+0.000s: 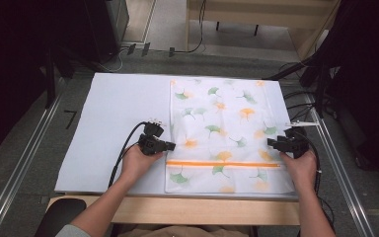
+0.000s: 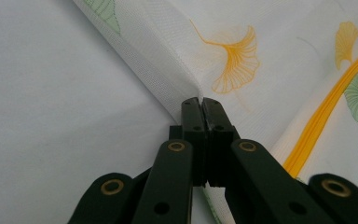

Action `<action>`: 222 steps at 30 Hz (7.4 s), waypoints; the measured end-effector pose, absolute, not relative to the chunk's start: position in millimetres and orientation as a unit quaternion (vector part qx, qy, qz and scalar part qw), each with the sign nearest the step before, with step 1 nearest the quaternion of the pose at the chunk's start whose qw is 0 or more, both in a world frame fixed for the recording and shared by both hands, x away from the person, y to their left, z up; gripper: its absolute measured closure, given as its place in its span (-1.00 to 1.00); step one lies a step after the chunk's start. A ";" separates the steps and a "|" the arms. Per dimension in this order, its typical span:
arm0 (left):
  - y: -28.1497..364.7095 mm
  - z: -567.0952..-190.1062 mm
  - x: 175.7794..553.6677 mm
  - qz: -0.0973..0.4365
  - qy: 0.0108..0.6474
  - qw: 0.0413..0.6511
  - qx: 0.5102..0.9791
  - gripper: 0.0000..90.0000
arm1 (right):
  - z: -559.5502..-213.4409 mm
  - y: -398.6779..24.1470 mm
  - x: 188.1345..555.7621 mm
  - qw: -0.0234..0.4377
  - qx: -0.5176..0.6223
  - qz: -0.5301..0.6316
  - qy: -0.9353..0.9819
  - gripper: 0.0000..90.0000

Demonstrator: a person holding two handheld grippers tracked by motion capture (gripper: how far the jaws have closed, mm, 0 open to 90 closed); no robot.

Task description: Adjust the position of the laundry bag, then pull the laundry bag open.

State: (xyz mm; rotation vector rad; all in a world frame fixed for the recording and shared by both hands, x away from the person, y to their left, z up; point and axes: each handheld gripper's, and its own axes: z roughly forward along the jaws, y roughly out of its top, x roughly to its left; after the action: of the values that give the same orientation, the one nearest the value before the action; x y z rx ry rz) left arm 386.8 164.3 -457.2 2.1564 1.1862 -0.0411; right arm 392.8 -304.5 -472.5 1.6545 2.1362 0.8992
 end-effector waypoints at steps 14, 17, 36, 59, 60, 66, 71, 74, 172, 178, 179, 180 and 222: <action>179.7 -452.5 390.3 -0.021 0.471 0.330 0.818 1.00 | -469.7 -294.3 394.5 0.105 0.561 0.317 0.758 1.00; 188.8 -450.4 390.9 -0.019 0.480 0.331 0.812 1.00 | -464.5 -294.4 395.5 0.113 0.560 0.330 0.752 1.00; 209.1 -451.9 381.3 -0.013 0.501 0.327 0.801 1.00 | -471.4 -280.3 418.9 0.145 0.584 0.303 0.739 0.49; 269.5 -446.1 374.9 -0.001 0.551 0.320 0.771 1.00 | -464.5 -224.9 442.8 0.117 0.537 0.320 0.772 1.00; 272.9 -445.2 374.3 0.001 0.553 0.320 0.770 1.00 | -463.8 -222.0 443.4 0.114 0.533 0.323 0.774 1.00; 287.0 -440.6 370.5 0.032 0.553 0.283 0.783 1.00 | -463.2 -199.6 446.2 0.108 0.507 0.327 0.790 1.00; 299.9 -441.1 370.0 0.021 0.567 0.296 0.769 1.00 | -461.8 -190.7 447.5 0.103 0.497 0.339 0.792 1.00; 298.8 -442.6 370.4 0.020 0.567 0.292 0.770 0.99 | -462.9 -188.8 448.5 0.108 0.495 0.337 0.794 1.00; 197.0 -409.7 369.6 0.011 0.400 0.367 0.840 -0.21 | -461.6 -200.2 322.6 0.015 0.425 0.317 0.848 1.00; 197.4 -409.1 369.9 0.011 0.400 0.368 0.839 -0.21 | -461.3 -198.8 322.0 0.002 0.427 0.323 0.845 1.00; 197.4 -409.3 369.9 0.011 0.400 0.368 0.839 -0.21 | -461.4 -197.5 321.6 0.000 0.426 0.321 0.846 1.00; 197.2 -409.6 369.8 0.013 0.400 0.367 0.840 -0.21 | -461.6 -196.0 321.4 -0.001 0.422 0.320 0.848 1.00; 176.0 -410.2 361.8 0.016 0.353 0.376 0.856 -0.04 | -454.0 -207.9 328.7 0.059 0.475 0.313 0.820 0.37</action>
State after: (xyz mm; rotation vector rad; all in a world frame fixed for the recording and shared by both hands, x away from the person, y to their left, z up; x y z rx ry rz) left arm 361.8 176.0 -410.2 2.1908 0.9041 0.0408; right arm 328.7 -207.9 -454.0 1.4392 2.4830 0.9484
